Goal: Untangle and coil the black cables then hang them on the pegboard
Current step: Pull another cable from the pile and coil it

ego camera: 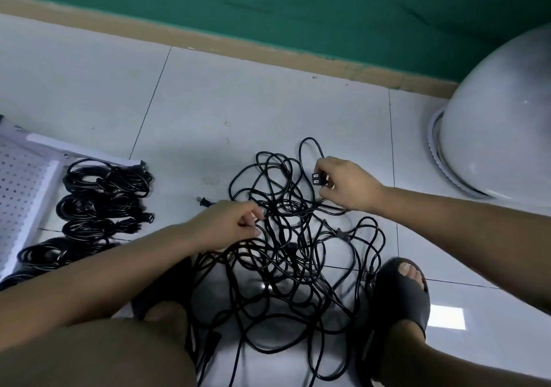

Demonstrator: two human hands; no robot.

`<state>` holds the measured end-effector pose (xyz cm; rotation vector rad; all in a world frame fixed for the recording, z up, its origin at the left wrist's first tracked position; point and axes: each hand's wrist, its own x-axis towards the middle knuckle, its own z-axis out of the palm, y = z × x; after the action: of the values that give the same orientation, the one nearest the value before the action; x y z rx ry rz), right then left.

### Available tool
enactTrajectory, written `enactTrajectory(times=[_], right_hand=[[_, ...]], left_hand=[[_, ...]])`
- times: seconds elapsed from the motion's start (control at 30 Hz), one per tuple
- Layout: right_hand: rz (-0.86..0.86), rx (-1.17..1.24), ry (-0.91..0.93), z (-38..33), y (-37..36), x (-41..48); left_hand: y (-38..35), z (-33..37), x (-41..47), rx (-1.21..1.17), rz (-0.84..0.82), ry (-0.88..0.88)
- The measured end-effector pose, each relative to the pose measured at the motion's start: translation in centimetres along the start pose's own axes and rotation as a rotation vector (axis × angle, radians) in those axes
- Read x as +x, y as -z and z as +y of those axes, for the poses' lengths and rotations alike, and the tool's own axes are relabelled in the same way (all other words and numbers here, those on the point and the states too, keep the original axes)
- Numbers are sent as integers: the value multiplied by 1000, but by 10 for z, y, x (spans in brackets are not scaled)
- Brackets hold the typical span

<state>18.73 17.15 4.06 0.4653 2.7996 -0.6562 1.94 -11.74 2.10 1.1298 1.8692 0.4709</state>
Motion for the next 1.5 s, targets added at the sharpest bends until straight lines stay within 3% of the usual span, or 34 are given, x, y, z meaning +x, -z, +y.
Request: enactTrajectory(times=[0.17, 0.4, 0.67, 0.97, 1.23, 1.4, 1.5], right_hand=[[-12, 130, 74, -77, 88, -43], [122, 450, 29, -162, 181, -99], [409, 768, 91, -217, 265, -163], [662, 959, 202, -275, 324, -226], [900, 1302, 230, -268, 379, -268], [998, 1502, 95, -228, 368, -272], [955, 1554, -52, -205, 342, -267]], left_hand=[[43, 64, -11, -39, 76, -81], [97, 163, -53, 40, 187, -251], [133, 240, -124, 134, 143, -292], [125, 296, -173, 252, 258, -386], [134, 329, -204, -97, 504, -414], [149, 349, -220, -230, 506, -475], [157, 367, -228, -319, 529, -534]])
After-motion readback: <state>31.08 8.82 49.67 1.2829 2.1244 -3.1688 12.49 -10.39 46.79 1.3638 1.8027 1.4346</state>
